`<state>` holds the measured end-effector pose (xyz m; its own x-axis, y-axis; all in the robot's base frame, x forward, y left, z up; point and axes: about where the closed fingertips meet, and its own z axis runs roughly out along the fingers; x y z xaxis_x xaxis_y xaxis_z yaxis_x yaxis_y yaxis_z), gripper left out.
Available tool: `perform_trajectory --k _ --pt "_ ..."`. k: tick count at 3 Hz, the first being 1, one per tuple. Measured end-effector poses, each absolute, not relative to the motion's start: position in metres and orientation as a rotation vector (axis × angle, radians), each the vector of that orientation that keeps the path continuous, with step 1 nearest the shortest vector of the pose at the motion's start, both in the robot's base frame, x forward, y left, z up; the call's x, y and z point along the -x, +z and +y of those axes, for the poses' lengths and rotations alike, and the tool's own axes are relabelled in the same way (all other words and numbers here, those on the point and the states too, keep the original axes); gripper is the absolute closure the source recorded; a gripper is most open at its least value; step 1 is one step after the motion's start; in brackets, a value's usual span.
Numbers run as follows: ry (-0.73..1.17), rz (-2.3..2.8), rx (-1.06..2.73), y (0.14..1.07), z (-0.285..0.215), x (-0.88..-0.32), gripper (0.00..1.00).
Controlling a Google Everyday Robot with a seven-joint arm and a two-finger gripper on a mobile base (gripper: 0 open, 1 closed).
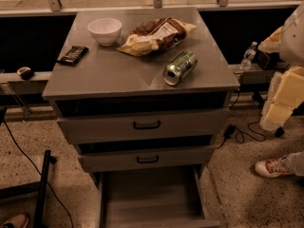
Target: Place green can into bottom drawer
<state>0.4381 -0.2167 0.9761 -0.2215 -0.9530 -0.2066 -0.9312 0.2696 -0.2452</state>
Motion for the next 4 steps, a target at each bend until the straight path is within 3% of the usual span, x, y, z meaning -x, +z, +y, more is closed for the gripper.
perform_trajectory --k 4 --pt "-0.297 1.82 2.119 0.972 -0.207 -0.456 0.0"
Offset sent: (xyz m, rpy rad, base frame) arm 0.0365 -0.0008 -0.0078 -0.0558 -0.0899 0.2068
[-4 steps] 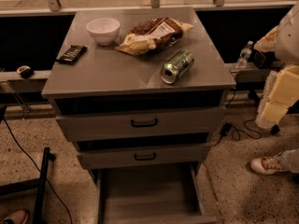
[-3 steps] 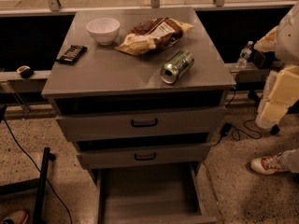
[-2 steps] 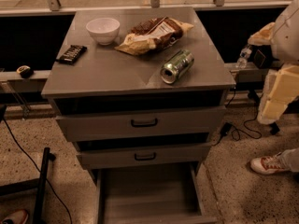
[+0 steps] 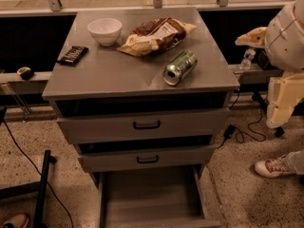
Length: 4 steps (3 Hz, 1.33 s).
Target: Place green can into bottom drawer
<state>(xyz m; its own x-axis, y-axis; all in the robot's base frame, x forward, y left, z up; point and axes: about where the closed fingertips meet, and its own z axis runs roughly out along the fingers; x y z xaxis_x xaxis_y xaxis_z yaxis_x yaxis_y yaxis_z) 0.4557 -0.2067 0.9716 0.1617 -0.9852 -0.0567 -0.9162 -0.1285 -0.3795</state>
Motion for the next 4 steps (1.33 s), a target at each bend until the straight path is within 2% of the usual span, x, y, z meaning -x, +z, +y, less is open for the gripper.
perform_trajectory --k 2,3,4 --pt "-0.403 1.51 2.449 0.964 -0.19 -0.495 0.0" --pt "-0.368 1.273 2.667 0.953 -0.179 -0.523 0.0" --pt "-0.377 1.169 2.721 0.953 -0.178 -0.523 0.0"
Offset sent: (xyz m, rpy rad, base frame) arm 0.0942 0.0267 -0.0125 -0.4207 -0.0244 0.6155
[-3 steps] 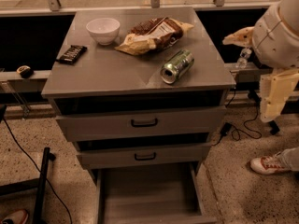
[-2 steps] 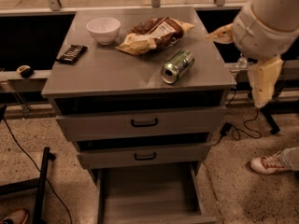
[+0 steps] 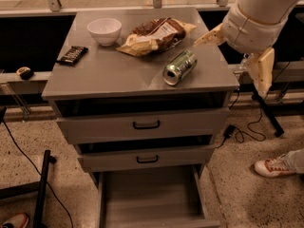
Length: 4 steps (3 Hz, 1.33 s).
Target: Place green can into bottom drawer
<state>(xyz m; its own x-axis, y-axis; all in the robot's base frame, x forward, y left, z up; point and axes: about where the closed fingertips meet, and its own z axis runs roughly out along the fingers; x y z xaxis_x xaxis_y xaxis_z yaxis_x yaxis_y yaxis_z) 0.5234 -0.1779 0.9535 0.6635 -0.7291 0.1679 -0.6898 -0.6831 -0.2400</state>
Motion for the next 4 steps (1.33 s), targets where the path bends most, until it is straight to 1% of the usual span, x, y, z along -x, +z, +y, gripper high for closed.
perform_trajectory --k 1,2,4 --pt "-0.377 1.169 2.721 0.953 -0.178 -0.523 0.0" --pt "-0.362 1.085 2.731 0.948 -0.174 -0.538 0.0" --pt "-0.312 0.86 2.758 0.912 -0.148 -0.613 0.0"
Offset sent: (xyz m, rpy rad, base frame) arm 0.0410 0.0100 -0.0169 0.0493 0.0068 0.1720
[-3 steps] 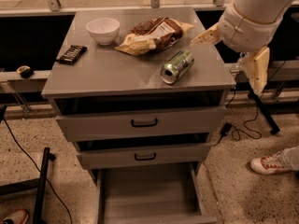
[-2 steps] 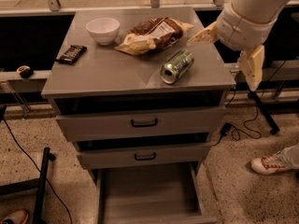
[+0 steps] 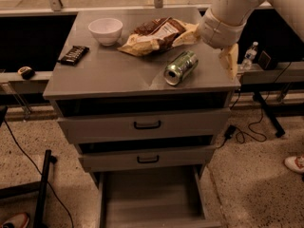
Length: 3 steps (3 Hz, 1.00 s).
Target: Place green can into bottom drawer
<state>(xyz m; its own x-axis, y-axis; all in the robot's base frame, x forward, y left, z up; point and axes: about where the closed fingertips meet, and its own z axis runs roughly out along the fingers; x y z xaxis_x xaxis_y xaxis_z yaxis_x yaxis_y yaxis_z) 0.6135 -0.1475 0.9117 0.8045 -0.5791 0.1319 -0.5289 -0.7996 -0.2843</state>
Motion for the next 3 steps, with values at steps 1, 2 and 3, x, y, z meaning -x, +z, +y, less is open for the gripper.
perform_trajectory --k 1,2,3 --pt "-0.279 0.727 2.796 0.891 -0.123 -0.642 0.0" --pt "-0.233 0.643 2.818 0.874 -0.102 -0.658 0.0" --pt "-0.185 0.594 2.849 0.855 -0.089 -0.663 0.19"
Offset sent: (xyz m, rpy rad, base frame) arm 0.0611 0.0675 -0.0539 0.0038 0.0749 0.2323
